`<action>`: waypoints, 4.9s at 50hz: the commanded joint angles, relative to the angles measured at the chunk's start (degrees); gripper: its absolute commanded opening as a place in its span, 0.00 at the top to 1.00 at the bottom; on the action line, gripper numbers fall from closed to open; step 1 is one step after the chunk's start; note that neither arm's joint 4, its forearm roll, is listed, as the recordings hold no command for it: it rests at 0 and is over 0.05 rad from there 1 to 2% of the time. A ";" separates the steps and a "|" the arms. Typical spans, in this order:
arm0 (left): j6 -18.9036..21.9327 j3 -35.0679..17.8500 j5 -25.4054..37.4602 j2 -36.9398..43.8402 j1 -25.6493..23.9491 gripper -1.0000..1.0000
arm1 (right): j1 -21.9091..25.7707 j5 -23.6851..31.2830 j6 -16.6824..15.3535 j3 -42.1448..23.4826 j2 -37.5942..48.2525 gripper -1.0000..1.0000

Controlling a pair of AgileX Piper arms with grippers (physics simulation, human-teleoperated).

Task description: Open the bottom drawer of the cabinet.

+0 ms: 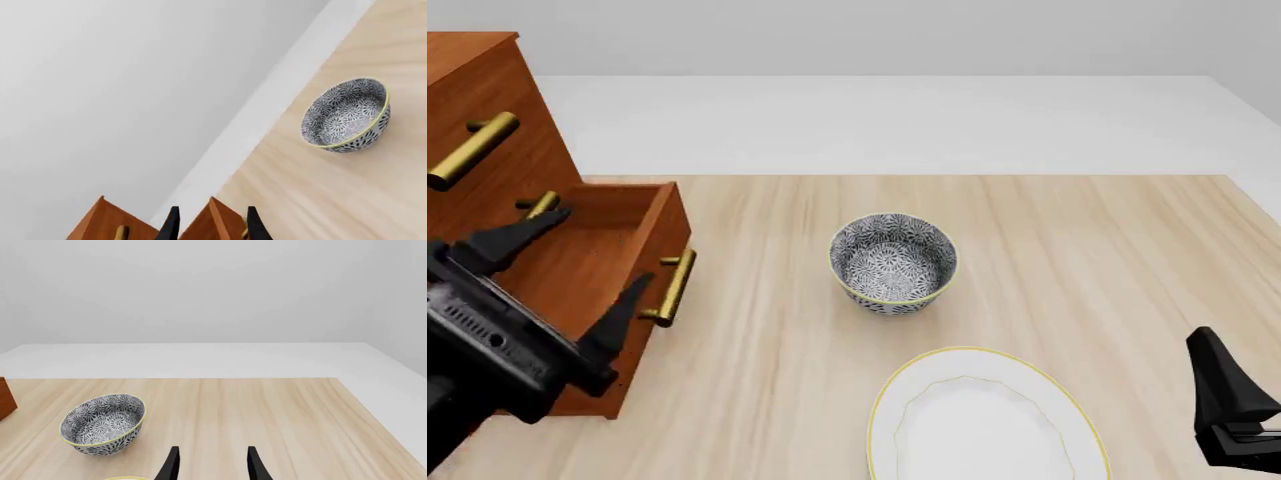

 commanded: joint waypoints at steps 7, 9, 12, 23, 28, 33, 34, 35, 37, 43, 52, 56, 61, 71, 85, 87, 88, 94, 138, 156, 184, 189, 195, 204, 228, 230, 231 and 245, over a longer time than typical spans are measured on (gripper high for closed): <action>-8.73 -12.51 32.01 -20.00 6.58 0.00 | -0.01 0.00 0.00 0.00 0.00 0.00; -10.58 -14.42 34.45 -16.22 5.41 0.00 | 0.00 0.00 0.00 0.00 0.01 0.00; -12.35 -16.75 37.52 -16.14 7.09 0.00 | -0.01 0.00 -0.01 0.00 0.00 0.00; -19.27 -25.65 47.63 -9.84 9.05 0.00 | -0.01 0.00 0.01 0.00 0.00 0.00; -21.97 -28.64 51.11 -6.87 10.13 0.00 | 0.00 0.00 -0.01 0.00 0.00 0.00; -24.28 -30.01 52.65 -3.85 11.05 0.00 | 0.00 0.00 0.00 0.00 0.00 0.00; -24.83 -30.29 53.22 -2.59 10.85 0.00 | 0.00 0.00 0.00 0.00 0.01 0.00; -25.08 -30.39 53.47 -2.35 11.21 0.00 | -0.01 0.00 -0.01 0.00 0.00 0.00; -25.26 -30.63 53.89 -1.28 10.70 0.00 | 0.00 0.00 0.00 0.00 0.00 0.00; -27.82 -31.57 54.54 2.03 11.73 0.00 | 0.01 0.00 -0.01 0.00 0.00 0.00; -29.35 -30.39 52.86 6.05 12.25 0.00 | 0.00 0.00 -0.01 0.00 -0.01 0.00; -30.31 -30.18 52.10 8.16 12.96 0.00 | 0.00 0.00 0.00 0.00 0.00 0.00; -31.50 -29.96 50.95 10.95 13.59 0.00 | 0.00 0.00 0.00 0.00 0.00 0.00; -34.55 -29.24 49.34 15.28 13.35 0.00 | 0.00 0.00 0.00 0.00 0.00 0.00; -37.60 -27.16 46.37 19.09 14.79 0.00 | 0.00 0.00 0.00 0.00 0.00 0.00; -37.97 -27.12 46.24 19.42 14.54 0.00 | 0.00 0.00 0.00 0.00 0.00 0.00; -37.63 -26.83 45.88 19.38 15.08 0.00 | 0.00 0.00 0.00 0.00 -0.01 0.00; -38.21 -25.98 45.10 19.97 15.89 0.00 | -0.01 0.00 0.01 0.00 0.00 0.00; -43.06 -19.59 37.06 27.86 18.42 0.00 | 0.00 0.00 0.00 0.00 0.00 0.00; -44.38 -17.82 34.21 30.62 18.95 0.00 | 0.00 0.00 0.00 0.00 0.00 0.00; -45.83 -15.60 29.55 35.93 18.87 0.00 | 0.00 0.00 0.01 0.00 0.01 0.00; -46.06 -15.21 28.71 36.75 18.86 0.00 | -0.01 0.00 0.01 0.00 0.00 0.00; -46.41 -14.67 27.23 38.56 19.33 0.00 | 0.00 0.00 0.00 0.00 0.01 0.00; -47.67 -14.55 26.57 39.92 17.64 0.00 | 0.00 0.00 0.00 0.00 0.00 0.00; -52.15 -16.80 24.48 44.87 8.47 0.00 | -0.01 0.00 0.01 0.00 -0.01 0.00; -52.19 -17.11 24.46 45.15 8.31 0.00 | 0.00 0.00 -0.01 0.00 -0.01 0.00; -52.35 -17.25 24.43 45.28 7.92 0.00 | 0.00 0.00 0.01 0.00 0.00 0.00; -53.44 -19.19 24.68 46.09 4.25 0.00 | -0.01 0.00 0.01 0.00 -0.01 0.00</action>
